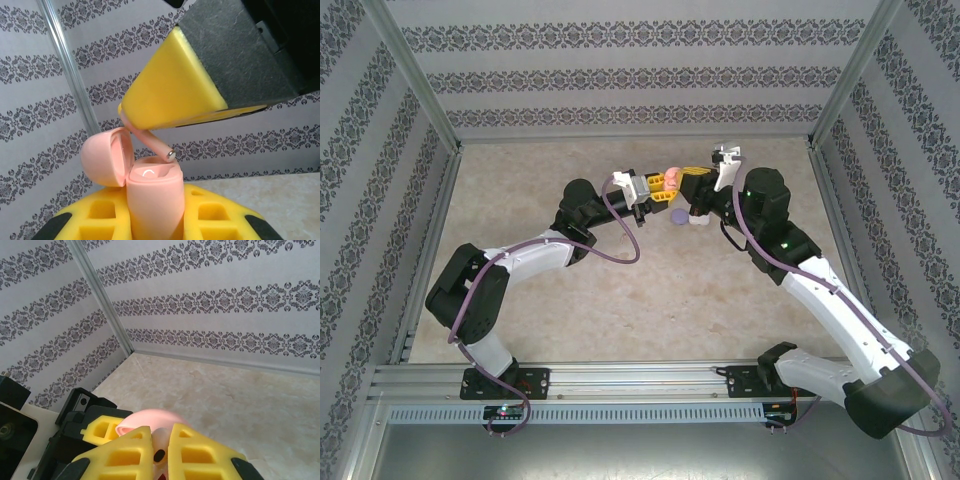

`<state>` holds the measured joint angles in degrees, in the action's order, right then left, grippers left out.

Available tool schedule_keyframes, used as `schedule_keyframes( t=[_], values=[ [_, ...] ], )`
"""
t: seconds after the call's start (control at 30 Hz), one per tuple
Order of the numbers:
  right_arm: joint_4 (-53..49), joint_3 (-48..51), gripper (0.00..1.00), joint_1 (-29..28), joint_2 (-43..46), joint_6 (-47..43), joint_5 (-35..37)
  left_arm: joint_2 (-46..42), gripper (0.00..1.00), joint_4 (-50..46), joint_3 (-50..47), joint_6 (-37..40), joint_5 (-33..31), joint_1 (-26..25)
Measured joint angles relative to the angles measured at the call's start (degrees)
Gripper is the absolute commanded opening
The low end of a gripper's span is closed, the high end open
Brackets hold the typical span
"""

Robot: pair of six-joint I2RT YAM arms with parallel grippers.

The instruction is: Insert the wireless bluetooth earbuds into the charging case

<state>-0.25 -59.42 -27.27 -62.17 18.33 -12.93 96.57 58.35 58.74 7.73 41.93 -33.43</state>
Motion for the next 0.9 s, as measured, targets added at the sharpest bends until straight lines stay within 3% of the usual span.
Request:
schedule_keyframes(
  t=[0.5, 0.9],
  values=[
    [0.6, 0.1, 0.08, -1.3, -0.6, 0.0, 0.9, 0.1, 0.0, -0.2, 0.0, 0.0, -0.4, 0.0],
    [2.9, 2.5, 0.05, -4.5, 0.1, -1.6, 7.8, 0.1, 0.0, -1.4, 0.0, -0.2, -0.2, -0.1]
  ],
)
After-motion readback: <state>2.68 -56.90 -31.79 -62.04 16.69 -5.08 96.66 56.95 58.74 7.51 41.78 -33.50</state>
